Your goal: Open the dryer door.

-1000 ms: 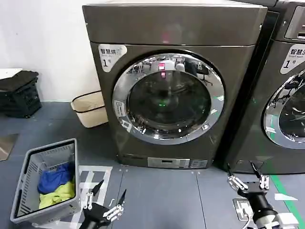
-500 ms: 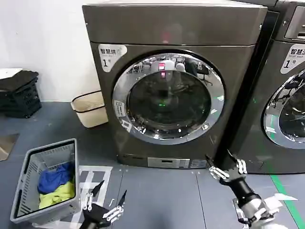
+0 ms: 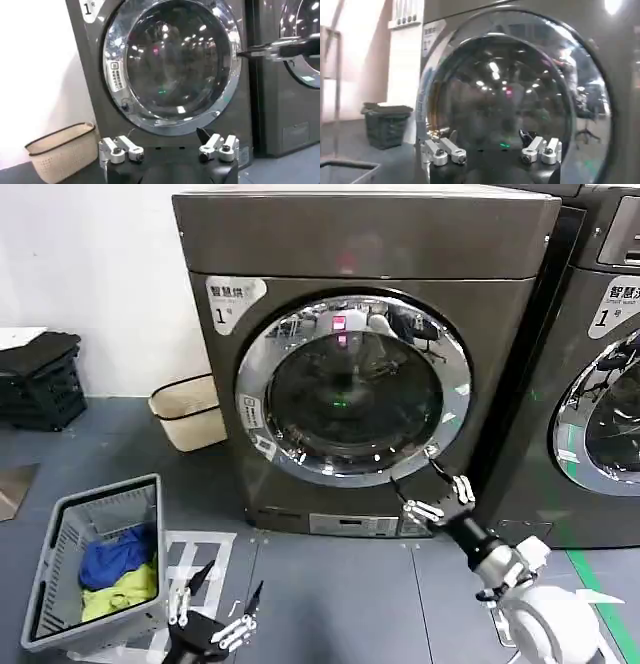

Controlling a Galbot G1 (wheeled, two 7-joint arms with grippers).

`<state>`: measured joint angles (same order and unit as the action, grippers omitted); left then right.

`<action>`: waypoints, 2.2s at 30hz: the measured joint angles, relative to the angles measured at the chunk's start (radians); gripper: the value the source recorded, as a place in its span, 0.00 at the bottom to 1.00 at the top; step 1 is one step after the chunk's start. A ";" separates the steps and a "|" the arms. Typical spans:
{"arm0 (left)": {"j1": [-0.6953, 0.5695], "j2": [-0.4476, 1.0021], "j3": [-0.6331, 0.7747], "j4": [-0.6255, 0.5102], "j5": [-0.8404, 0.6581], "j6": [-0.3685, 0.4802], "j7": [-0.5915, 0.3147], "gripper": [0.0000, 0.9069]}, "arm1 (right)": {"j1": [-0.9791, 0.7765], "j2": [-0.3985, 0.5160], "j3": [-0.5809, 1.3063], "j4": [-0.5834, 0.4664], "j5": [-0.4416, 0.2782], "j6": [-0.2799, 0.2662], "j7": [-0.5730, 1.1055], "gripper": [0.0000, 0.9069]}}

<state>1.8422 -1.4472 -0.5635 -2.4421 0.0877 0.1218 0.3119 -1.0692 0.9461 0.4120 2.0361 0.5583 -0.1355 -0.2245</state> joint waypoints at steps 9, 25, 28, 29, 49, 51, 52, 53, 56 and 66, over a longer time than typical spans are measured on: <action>0.005 0.000 -0.001 -0.003 0.011 -0.026 0.005 1.00 | 0.168 -0.020 -0.138 -0.069 0.028 0.000 -0.008 1.00; 0.014 -0.004 -0.011 -0.010 0.013 -0.030 0.014 1.00 | 0.395 0.006 -0.327 -0.200 0.038 0.005 -0.016 1.00; 0.015 -0.005 -0.013 -0.010 0.014 -0.030 0.021 1.00 | 0.435 0.013 -0.357 -0.226 0.041 0.004 -0.019 1.00; 0.015 -0.005 -0.013 -0.010 0.014 -0.030 0.022 1.00 | 0.446 0.015 -0.365 -0.234 0.041 0.004 -0.020 1.00; 0.016 -0.004 -0.023 -0.014 0.010 -0.033 0.026 1.00 | 0.624 0.087 -0.513 -0.393 0.042 0.010 -0.035 1.00; 0.016 -0.004 -0.024 -0.014 0.010 -0.033 0.027 1.00 | 0.638 0.097 -0.525 -0.405 0.042 0.010 -0.035 1.00; 0.016 -0.004 -0.024 -0.015 0.010 -0.033 0.027 1.00 | 0.644 0.103 -0.532 -0.411 0.041 0.010 -0.035 1.00; 0.016 -0.004 -0.024 -0.015 0.010 -0.032 0.028 1.00 | 0.650 0.109 -0.538 -0.418 0.040 0.010 -0.035 1.00; 0.017 -0.004 -0.025 -0.016 0.010 -0.032 0.029 1.00 | 0.667 0.127 -0.555 -0.438 0.037 0.010 -0.035 1.00; 0.017 -0.005 -0.027 -0.018 0.010 -0.032 0.030 1.00 | 0.708 0.177 -0.585 -0.499 0.018 0.013 -0.035 1.00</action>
<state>1.8595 -1.4524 -0.5910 -2.4602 0.0973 0.0898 0.3416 -0.3614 1.1231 -0.1728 1.5373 0.5763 -0.1229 -0.2593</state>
